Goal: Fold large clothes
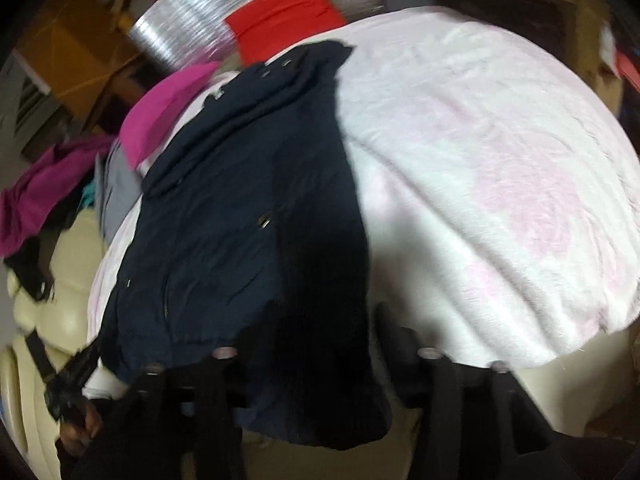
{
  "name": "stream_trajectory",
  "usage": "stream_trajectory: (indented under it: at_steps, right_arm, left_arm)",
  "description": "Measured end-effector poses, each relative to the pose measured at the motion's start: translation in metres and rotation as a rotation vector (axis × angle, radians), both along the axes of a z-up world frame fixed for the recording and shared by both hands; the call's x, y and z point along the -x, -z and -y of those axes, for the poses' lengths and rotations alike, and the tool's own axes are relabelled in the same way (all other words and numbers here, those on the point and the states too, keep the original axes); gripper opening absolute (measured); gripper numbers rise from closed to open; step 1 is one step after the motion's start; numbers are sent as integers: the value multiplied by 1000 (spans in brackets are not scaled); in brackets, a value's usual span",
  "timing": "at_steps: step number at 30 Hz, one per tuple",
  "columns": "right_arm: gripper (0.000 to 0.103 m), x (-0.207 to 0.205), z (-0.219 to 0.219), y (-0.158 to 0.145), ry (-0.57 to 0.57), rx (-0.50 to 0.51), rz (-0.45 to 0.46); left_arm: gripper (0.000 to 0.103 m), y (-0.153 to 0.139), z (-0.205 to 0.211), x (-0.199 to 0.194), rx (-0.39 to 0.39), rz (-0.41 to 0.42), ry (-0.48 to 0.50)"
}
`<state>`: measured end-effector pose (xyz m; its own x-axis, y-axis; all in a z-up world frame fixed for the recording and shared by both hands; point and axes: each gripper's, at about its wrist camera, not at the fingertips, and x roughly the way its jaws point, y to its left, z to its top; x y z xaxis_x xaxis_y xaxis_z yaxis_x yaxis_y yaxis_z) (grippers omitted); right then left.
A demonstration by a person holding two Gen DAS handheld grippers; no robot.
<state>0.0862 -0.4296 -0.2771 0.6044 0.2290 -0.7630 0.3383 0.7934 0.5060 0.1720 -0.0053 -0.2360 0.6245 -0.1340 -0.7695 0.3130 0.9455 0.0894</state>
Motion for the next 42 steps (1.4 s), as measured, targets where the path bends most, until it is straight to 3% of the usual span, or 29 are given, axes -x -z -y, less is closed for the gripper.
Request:
stream_trajectory:
  at_steps: [4, 16, 21, 23, 32, 42]
  right_arm:
    - [62, 4, 12, -4, 62, -20, 25]
    - [62, -18, -13, 13, -33, -13, -50]
    - [62, -15, -30, -7, -101, -1, 48]
    - [62, -11, -29, -13, -84, -9, 74]
    - [62, -2, -3, -12, 138, -5, 36]
    - [62, -11, -1, -4, 80, -20, 13]
  left_arm:
    - [43, -3, 5, 3, -25, 32, 6]
    - [48, -3, 12, 5, -62, 51, 16]
    - [49, -2, 11, 4, -59, 46, 8]
    - [49, -2, 11, 4, -58, 45, 5]
    - [54, -1, 6, 4, -49, 35, -4]
    - [62, 7, 8, -1, -53, -22, 4]
